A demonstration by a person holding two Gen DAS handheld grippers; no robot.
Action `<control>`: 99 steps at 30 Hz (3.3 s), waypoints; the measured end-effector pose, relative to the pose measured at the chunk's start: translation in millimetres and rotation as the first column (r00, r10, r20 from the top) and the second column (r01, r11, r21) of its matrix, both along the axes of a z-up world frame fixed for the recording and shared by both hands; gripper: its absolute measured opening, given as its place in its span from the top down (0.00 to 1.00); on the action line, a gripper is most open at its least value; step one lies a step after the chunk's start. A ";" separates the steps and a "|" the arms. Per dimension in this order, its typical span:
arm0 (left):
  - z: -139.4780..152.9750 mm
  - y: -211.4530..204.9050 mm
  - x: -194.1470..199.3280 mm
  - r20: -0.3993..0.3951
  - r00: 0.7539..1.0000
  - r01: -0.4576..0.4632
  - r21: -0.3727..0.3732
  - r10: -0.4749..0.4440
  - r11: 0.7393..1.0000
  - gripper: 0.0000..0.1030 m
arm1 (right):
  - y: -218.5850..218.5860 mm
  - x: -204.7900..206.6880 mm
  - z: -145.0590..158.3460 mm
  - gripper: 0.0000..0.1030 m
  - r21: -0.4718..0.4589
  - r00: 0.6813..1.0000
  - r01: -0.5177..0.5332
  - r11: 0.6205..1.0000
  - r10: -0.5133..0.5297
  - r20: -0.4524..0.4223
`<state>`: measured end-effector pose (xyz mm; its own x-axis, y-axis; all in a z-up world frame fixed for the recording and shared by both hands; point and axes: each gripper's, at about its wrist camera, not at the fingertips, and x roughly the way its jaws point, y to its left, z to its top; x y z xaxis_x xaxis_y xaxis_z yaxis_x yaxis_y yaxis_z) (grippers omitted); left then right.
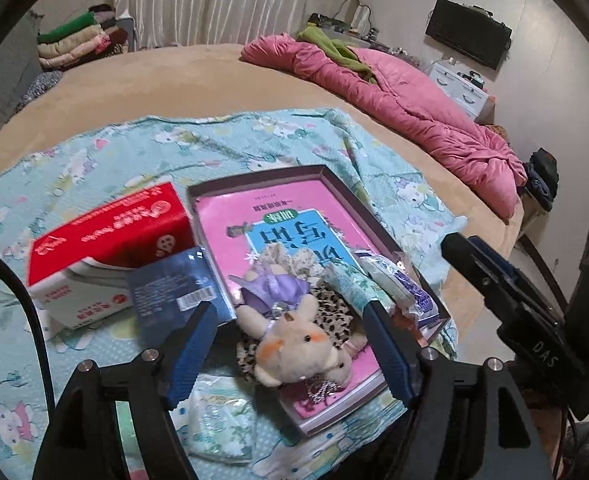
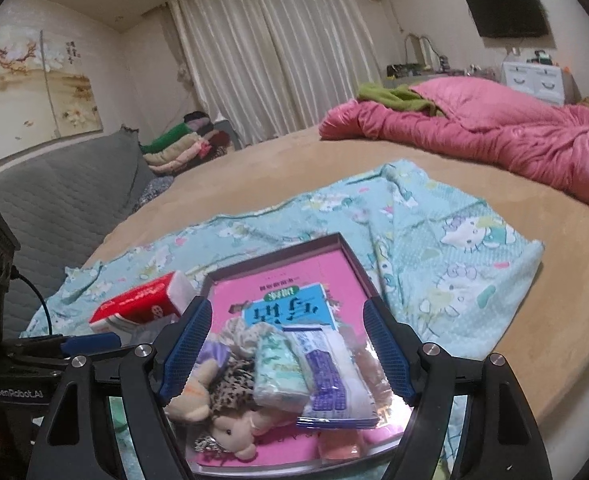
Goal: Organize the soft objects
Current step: 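Withdraw both open tools from the book box toward the remaining items, then grasp the green mesh-bagged ball with left tool while right tool grasps the pale green wipes pack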
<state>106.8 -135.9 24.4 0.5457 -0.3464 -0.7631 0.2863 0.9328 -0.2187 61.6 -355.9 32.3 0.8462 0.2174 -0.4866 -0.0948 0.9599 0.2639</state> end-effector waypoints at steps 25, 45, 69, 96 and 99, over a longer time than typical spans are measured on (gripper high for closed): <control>30.9 103.6 -42.5 0.059 0.985 -0.167 0.035 0.165 0.985 0.26 | 108.6 -25.9 38.7 0.23 -0.056 0.971 -0.237 0.970 0.238 0.015; -17.7 161.2 -59.9 -0.048 0.973 -0.228 0.010 0.228 0.974 0.26 | 164.9 -36.2 13.6 0.23 -0.108 0.934 -0.350 0.931 0.338 -0.113; -64.8 137.9 -42.7 -0.144 0.975 -0.165 0.027 0.167 0.986 0.26 | 188.6 -41.2 -37.7 0.23 -0.208 0.899 -0.402 0.892 0.342 -0.272; -97.8 125.8 -18.3 -0.236 0.959 -0.155 0.028 0.157 0.987 0.26 | 204.5 -34.3 -73.6 0.23 -0.255 0.854 -0.450 0.856 0.329 -0.403; -100.3 124.9 -15.2 -0.236 0.958 -0.158 0.033 0.162 0.987 0.32 | 208.0 -32.8 -78.3 0.23 -0.263 0.850 -0.452 0.852 0.323 -0.416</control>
